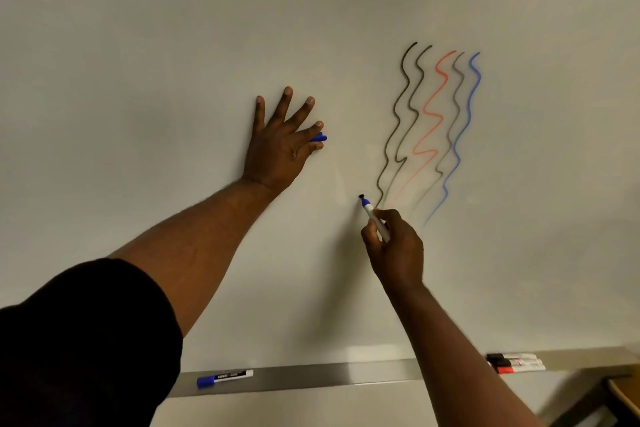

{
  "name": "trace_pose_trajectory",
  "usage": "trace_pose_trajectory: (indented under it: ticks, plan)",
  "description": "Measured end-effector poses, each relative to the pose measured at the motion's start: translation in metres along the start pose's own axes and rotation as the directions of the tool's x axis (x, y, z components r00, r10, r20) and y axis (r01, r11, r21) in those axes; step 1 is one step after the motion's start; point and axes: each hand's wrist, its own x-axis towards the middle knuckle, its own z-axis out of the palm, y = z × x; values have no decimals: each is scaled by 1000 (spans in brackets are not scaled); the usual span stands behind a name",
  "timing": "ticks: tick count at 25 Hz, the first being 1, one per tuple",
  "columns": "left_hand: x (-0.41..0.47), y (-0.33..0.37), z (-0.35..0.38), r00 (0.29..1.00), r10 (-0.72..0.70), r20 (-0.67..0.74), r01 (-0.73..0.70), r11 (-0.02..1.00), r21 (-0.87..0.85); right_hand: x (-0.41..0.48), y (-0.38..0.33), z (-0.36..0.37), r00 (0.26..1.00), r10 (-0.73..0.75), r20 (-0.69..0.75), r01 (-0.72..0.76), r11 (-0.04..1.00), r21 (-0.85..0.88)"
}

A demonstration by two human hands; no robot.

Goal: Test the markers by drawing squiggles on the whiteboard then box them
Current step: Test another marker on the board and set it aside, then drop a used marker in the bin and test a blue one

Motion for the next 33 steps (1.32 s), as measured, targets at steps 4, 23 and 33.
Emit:
trace_pose_trajectory:
  ticks: [4,23,33]
  plan:
    - [-7,5,-4,997,-20,70,22,999,-24,-39,16,11,972,90,217,-82,996,-42]
    - [-266,114,-20,622,-522,584,715,683,-151,-169,45,10,942,120,314,-136,990,31]
    - [-347,158,-52,542,-518,661,744,662,-91,-232,58,15,860,43,508,-70,997,35]
